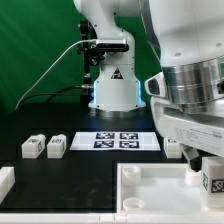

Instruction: Assemble one leg

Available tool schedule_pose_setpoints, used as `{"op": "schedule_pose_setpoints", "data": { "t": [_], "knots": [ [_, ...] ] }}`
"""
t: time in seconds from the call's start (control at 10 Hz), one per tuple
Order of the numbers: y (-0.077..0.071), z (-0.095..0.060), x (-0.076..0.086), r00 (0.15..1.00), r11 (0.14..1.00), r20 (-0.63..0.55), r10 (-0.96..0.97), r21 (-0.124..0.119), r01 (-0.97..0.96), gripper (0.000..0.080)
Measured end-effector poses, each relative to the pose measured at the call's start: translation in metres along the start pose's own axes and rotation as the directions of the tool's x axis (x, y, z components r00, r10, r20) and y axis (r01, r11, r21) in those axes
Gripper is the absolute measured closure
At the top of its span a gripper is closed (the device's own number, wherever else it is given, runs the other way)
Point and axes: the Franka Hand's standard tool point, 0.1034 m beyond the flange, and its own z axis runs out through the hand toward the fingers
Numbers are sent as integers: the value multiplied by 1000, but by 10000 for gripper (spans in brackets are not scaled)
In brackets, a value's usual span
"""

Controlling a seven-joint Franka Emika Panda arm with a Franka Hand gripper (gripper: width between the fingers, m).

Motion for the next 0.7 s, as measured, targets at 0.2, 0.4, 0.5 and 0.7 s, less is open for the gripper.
{"op": "schedule_pose_setpoints", "data": {
  "t": [0.2,0.4,0.5,0.7],
  "knots": [
    [0,-2,-2,958,957,-2,-286,-42,286,155],
    [0,-2,-1,869,868,8,-495,-42,495,150],
    [0,-3,-1,792,791,15,-610,-48,610,150],
    [-6,-8,-1,553,550,19,-833,-79,831,150]
  ]
}}
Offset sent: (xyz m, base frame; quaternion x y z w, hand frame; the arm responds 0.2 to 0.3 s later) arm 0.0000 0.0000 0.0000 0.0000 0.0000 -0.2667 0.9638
